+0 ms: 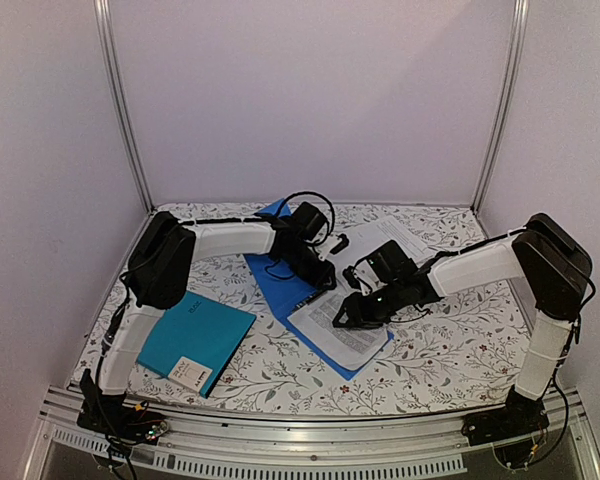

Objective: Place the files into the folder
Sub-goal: Close the spring clip on the folder at the center of the board.

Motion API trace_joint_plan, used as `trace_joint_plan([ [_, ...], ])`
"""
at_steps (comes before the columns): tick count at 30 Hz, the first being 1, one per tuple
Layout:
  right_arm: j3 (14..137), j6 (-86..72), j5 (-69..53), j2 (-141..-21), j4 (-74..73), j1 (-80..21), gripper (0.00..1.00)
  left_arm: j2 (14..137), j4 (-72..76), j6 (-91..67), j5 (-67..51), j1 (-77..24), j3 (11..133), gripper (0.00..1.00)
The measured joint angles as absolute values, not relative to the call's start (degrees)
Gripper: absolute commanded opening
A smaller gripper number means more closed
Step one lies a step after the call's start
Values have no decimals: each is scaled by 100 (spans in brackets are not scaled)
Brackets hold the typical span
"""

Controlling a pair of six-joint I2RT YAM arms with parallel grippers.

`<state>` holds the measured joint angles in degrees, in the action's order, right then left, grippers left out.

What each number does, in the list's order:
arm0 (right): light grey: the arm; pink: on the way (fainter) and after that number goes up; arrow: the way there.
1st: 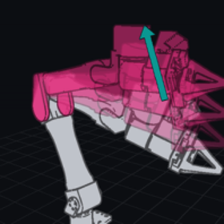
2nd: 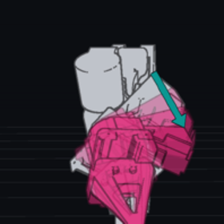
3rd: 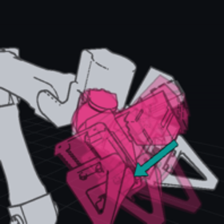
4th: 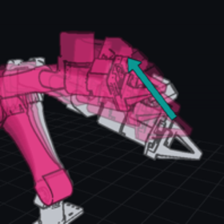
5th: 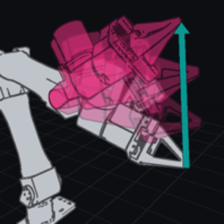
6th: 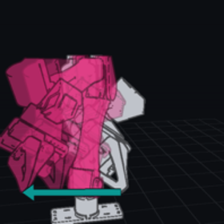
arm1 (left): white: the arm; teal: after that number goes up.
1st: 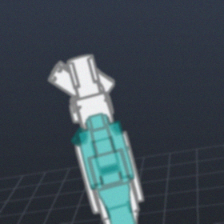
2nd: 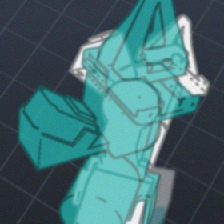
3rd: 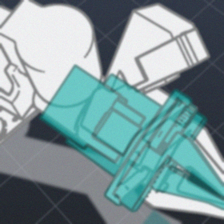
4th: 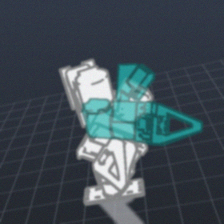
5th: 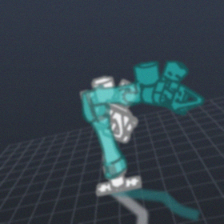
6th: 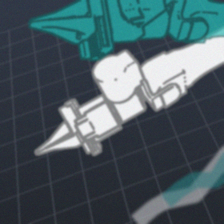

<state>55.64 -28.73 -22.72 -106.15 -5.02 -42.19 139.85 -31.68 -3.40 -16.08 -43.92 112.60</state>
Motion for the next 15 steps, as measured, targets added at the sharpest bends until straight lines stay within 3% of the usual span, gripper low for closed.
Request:
trace_joint_plan([
  [15,5564,-2895,-2281,-10615,-502,-4219,45,13992,-3229,-303,-1638,-4370,11338,10],
])
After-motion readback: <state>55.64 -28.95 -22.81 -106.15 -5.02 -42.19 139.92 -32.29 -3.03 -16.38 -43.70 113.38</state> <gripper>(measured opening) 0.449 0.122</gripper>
